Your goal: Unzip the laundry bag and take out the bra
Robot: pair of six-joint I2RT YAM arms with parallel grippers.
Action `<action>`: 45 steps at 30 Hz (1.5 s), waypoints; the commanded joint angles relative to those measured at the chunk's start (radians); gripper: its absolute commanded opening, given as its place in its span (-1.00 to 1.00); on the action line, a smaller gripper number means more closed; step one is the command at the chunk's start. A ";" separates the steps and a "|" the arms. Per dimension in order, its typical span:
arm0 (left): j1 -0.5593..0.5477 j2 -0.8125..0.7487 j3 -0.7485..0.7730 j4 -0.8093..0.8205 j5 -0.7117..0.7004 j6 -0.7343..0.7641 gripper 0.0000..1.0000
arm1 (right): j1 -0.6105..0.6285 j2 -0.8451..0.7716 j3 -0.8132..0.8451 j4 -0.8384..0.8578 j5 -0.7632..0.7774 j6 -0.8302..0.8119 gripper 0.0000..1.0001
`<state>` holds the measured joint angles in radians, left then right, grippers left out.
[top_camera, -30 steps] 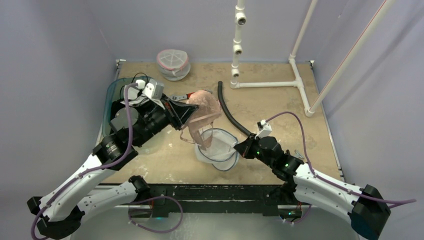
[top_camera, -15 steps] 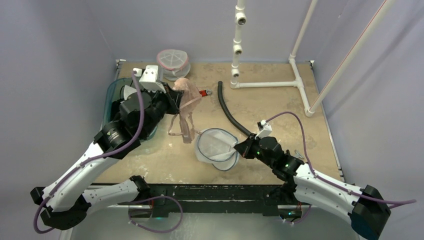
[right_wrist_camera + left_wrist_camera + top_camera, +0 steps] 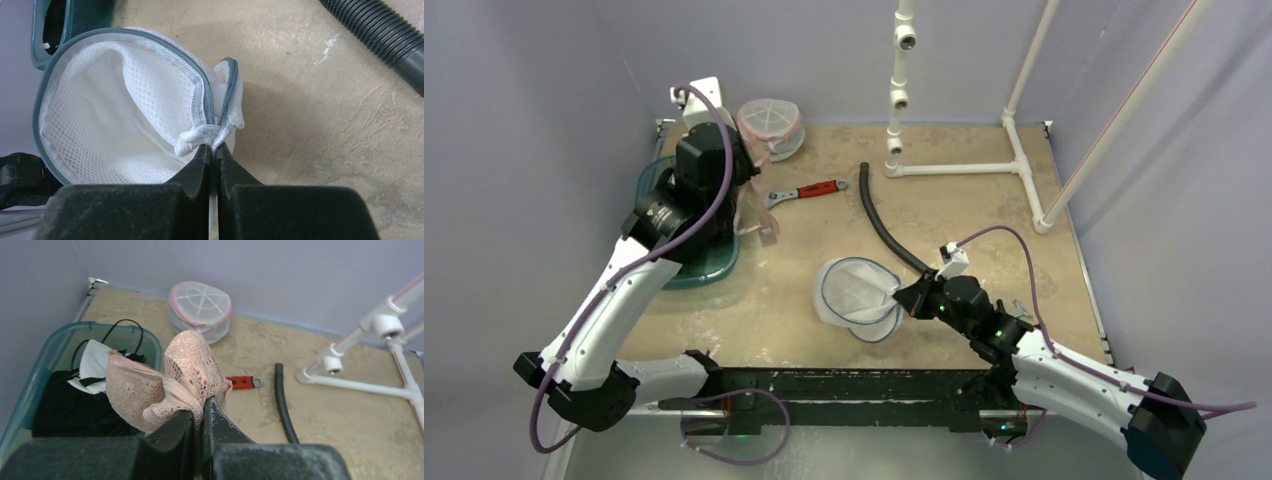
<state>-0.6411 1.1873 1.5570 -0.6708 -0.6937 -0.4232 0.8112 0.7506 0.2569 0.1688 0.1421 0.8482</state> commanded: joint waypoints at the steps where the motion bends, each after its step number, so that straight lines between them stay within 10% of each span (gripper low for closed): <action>1: 0.102 0.036 0.064 -0.026 -0.013 0.025 -1.00 | -0.002 -0.011 -0.007 0.043 -0.004 -0.023 -1.00; 18: 0.466 -0.031 -0.300 0.367 0.216 0.017 -1.00 | -0.002 -0.021 -0.063 0.138 -0.093 -0.048 -1.00; 45: 0.722 -0.067 -0.683 0.204 0.156 -0.302 -1.00 | -0.002 0.025 -0.100 0.242 -0.139 -0.057 -1.00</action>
<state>0.0658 1.1221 0.8825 -0.5072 -0.5266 -0.6983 0.8112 0.7788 0.1715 0.3733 0.0189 0.8101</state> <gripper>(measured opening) 0.025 0.020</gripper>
